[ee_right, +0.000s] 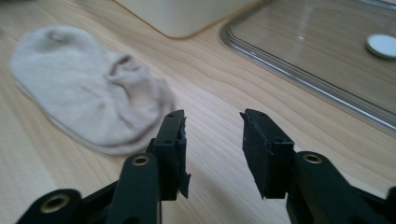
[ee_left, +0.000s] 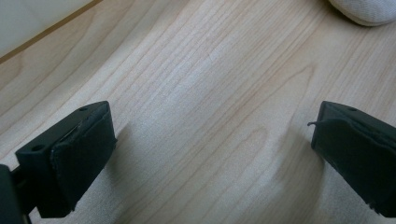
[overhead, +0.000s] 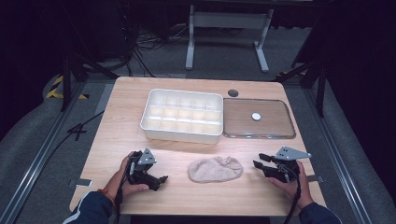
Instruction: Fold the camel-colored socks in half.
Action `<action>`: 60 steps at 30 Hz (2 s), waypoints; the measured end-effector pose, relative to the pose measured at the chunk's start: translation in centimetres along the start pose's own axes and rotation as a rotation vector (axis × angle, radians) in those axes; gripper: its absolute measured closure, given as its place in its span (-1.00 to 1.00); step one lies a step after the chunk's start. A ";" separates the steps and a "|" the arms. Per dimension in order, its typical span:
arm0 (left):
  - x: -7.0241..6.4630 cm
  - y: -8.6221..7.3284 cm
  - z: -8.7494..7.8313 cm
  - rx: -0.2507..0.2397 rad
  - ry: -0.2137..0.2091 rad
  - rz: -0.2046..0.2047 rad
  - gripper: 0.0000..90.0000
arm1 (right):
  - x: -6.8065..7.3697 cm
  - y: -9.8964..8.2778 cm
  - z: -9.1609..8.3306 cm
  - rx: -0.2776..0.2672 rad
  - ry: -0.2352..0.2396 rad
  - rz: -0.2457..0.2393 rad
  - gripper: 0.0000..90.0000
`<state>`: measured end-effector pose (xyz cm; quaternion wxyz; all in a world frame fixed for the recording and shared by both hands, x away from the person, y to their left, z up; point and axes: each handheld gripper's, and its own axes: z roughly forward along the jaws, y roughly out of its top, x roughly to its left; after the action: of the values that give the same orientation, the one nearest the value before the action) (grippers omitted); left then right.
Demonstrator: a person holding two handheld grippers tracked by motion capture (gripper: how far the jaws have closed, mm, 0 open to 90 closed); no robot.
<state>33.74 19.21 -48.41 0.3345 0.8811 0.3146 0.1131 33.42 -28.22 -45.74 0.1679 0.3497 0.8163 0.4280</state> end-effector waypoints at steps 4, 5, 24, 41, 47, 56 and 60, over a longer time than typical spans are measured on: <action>0.0 0.0 0.0 0.000 0.001 0.001 -1.00 | 1.7 1.4 0.5 -0.030 0.056 -0.054 0.61; 0.0 0.0 0.0 0.000 0.000 0.001 -1.00 | 2.0 1.7 0.6 -0.032 0.068 -0.064 0.64; 0.1 0.5 -0.3 -0.007 0.014 -0.028 -0.63 | 10.2 4.9 10.0 0.110 0.263 -0.272 0.99; -4.1 6.0 3.2 -0.060 -0.164 -0.006 -0.27 | 11.3 4.5 10.9 0.097 0.257 -0.236 0.99; -3.9 6.0 4.0 -0.007 -0.132 0.012 -0.24 | 11.6 4.6 10.9 0.102 0.245 -0.236 1.00; -4.6 6.3 4.0 0.026 -0.094 0.044 -0.10 | 12.0 4.7 10.8 0.108 0.219 -0.260 0.99; -4.6 6.4 3.9 0.037 -0.111 0.050 0.17 | 12.0 4.7 10.9 0.106 0.219 -0.264 1.00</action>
<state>34.83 10.59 -47.01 0.3322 0.8996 0.2755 0.0668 33.27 -11.43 -47.91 0.1142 0.1990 0.8900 0.3941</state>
